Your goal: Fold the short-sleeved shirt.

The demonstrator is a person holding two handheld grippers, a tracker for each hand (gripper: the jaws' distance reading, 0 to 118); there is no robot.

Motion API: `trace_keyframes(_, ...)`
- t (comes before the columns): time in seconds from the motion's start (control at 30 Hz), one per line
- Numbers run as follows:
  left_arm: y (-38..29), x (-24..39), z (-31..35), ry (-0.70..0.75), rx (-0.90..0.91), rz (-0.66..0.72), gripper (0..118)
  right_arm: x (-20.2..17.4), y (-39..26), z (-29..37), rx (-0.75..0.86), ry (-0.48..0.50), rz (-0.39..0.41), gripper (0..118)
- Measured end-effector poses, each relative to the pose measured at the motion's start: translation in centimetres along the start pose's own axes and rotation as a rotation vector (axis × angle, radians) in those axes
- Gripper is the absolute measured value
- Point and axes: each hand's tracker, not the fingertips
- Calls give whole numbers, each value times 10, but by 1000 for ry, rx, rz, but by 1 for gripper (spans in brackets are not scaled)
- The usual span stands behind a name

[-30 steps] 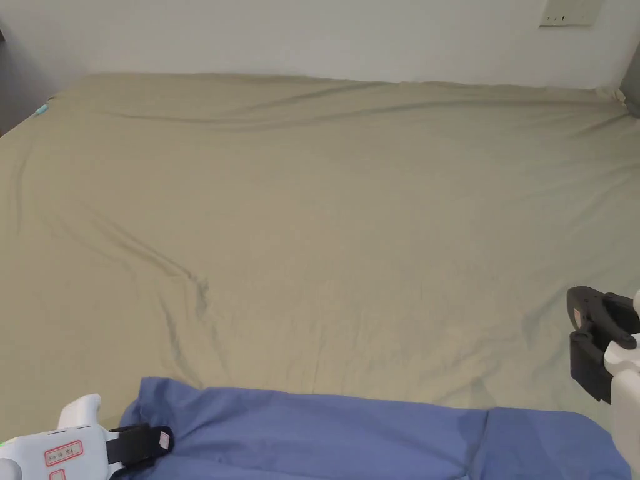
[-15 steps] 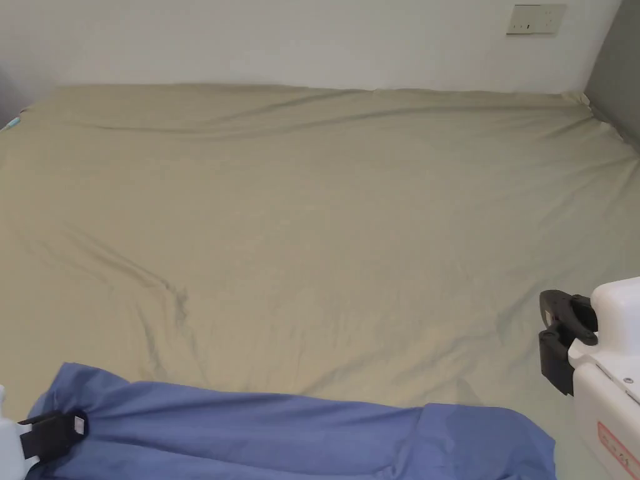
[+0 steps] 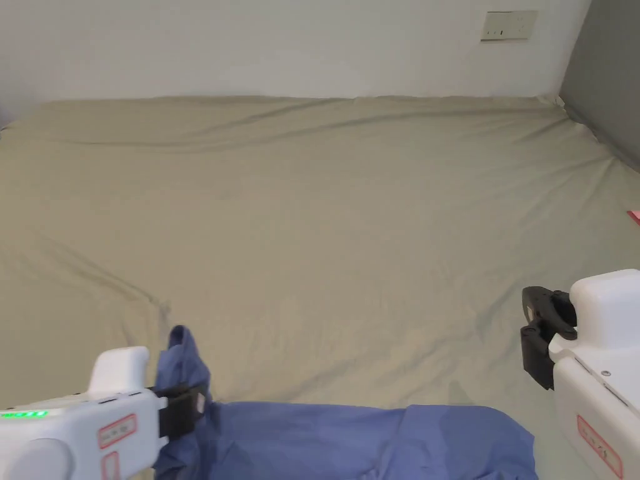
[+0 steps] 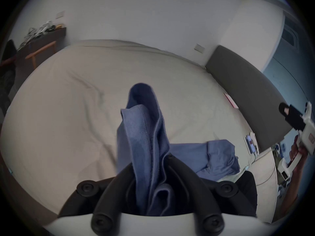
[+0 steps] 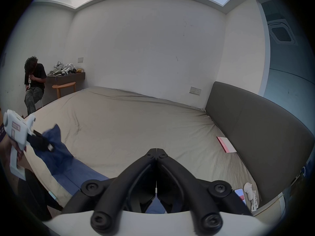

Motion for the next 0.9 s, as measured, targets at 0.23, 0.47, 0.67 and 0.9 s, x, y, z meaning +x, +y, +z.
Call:
trace_keyframes(0.23, -33, 50, -86, 38, -168, -66, 8, 11, -7, 3, -7, -9, -27, 1)
trace_keyframes(0.47, -65, 85, -134, 65, -250, -95, 12, 20, -12, 3, -14, -21, -37, 1)
trace_keyframes(0.67, -58, 98, -126, -206, -250, 14, 85, 24, -15, 0, -24, -24, -46, 1)
trace_keyframes(0.9, -23, 70, -66, -113, 1, 40, 0, 22, -13, -1, -21, -21, -44, 1)
